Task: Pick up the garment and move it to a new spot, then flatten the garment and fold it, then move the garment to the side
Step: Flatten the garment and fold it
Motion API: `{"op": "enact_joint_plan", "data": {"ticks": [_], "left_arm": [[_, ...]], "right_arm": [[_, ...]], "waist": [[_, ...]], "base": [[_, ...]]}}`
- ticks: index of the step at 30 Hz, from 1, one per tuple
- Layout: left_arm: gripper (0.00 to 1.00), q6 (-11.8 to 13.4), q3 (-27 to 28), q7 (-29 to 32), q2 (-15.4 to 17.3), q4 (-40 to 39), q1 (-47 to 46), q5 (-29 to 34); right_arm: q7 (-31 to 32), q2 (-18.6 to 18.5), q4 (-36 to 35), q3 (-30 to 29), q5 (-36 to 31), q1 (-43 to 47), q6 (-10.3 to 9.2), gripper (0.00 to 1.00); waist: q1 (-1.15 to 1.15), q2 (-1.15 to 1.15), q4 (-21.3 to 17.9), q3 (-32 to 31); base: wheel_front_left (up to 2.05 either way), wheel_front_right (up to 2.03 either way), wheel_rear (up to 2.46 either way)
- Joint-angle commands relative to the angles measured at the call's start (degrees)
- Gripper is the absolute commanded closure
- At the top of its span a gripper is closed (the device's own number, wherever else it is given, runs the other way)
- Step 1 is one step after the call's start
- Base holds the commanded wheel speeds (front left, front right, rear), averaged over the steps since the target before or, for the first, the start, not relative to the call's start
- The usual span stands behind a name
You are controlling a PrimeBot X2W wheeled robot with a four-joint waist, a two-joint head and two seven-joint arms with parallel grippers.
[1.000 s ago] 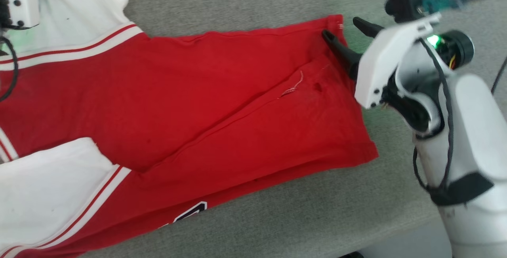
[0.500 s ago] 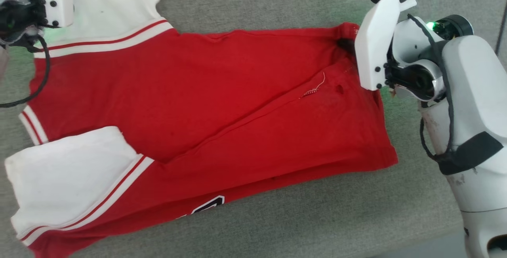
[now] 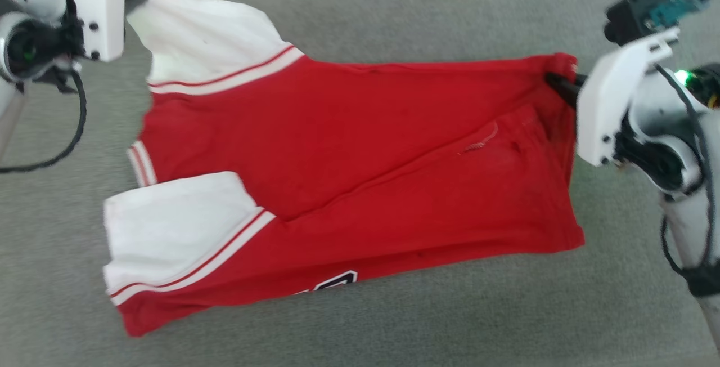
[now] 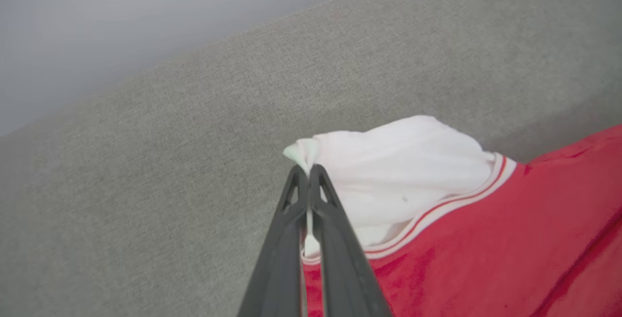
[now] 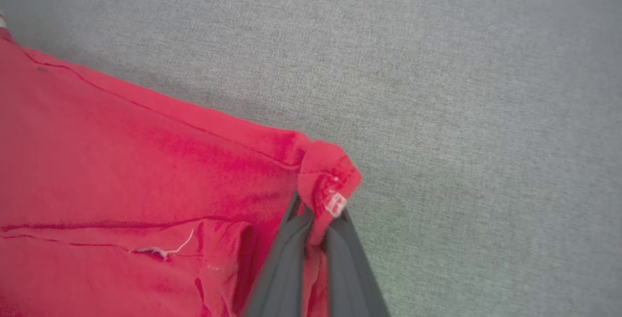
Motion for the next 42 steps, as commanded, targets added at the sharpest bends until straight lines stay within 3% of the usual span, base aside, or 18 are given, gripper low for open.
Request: {"op": "enact_joint_plan", "data": {"ticks": [1,6,12,13,20,23,27,29,30,31,33,42], "left_arm": [[1.00,0.9,0.0,0.9,0.8,-2.2,1.9,-1.2],[1.00,5.0,0.4,3.7,5.0,-13.0,7.0,-3.4],[1.00,14.0,0.5,6.8,12.8,-32.4,15.6,-5.8],[1.00,14.0,0.5,6.8,12.8,-32.4,15.6,-5.8],[1.00,24.5,-0.9,6.4,20.4,-51.9,27.4,-8.4],[1.00,25.8,-1.8,4.4,20.9,-53.6,31.6,-9.0],[1.00,24.5,-2.4,1.0,19.1,-49.3,35.1,-10.1],[1.00,23.3,-2.5,-0.3,17.7,-46.1,36.3,-11.2],[0.78,22.7,-2.5,-1.2,17.1,-44.4,36.6,-11.3],[0.62,22.1,-2.4,-2.0,16.7,-42.9,36.7,-11.1],[0.00,21.0,-2.0,-3.8,15.7,-40.4,37.4,-11.6],[0.00,17.8,2.1,-17.0,15.8,-39.1,41.4,-11.1]], "right_arm": [[-1.1,-1.1,-1.3,-0.7,0.1,1.9,-0.05,1.00],[-1.8,-2.8,-6.5,-2.7,0.1,7.0,-0.05,1.00],[-0.7,-4.2,-14.3,-5.9,0.5,14.5,-0.05,1.00],[-0.7,-4.2,-14.3,-5.9,0.5,14.5,-0.05,1.00],[1.9,-3.1,-20.8,-9.8,0.8,24.3,-0.05,1.00],[2.5,-2.3,-21.0,-10.3,0.5,26.8,-0.04,1.00],[1.9,-1.1,-18.4,-9.3,0.4,27.1,-0.04,1.00],[1.4,-1.1,-16.6,-8.5,0.2,26.1,-0.04,0.64],[1.7,-0.9,-15.5,-8.0,0.5,25.9,-0.05,0.17],[1.6,-1.0,-14.9,-7.4,0.5,25.5,-0.04,0.00],[1.1,-0.9,-13.9,-7.2,0.8,24.8,-0.04,0.00],[1.0,-2.1,-17.5,-9.7,2.4,27.8,-0.04,0.00]], "waist": [[0.00,0.00,2.6,-3.0],[0.00,0.00,4.4,-5.4],[0.00,0.00,6.0,-6.9],[0.00,0.00,6.0,-6.9],[0.00,0.00,6.7,-7.4],[0.00,0.00,6.8,-7.3],[0.00,0.00,6.6,-7.2],[0.00,0.00,6.5,-7.4],[0.00,0.00,6.4,-7.5],[0.00,0.00,6.3,-7.7],[0.00,0.00,6.3,-8.2],[0.00,0.00,6.4,-11.6]], "base": [[0.00,0.00,0.00],[0.00,0.00,0.00],[0.00,0.00,0.00],[0.00,0.00,0.00],[0.00,0.00,0.00],[0.00,0.00,0.00],[0.00,0.00,0.00],[0.00,0.00,0.00],[0.00,0.00,0.00],[0.00,0.00,0.00],[0.00,0.00,0.00],[0.00,0.00,0.00]]}}
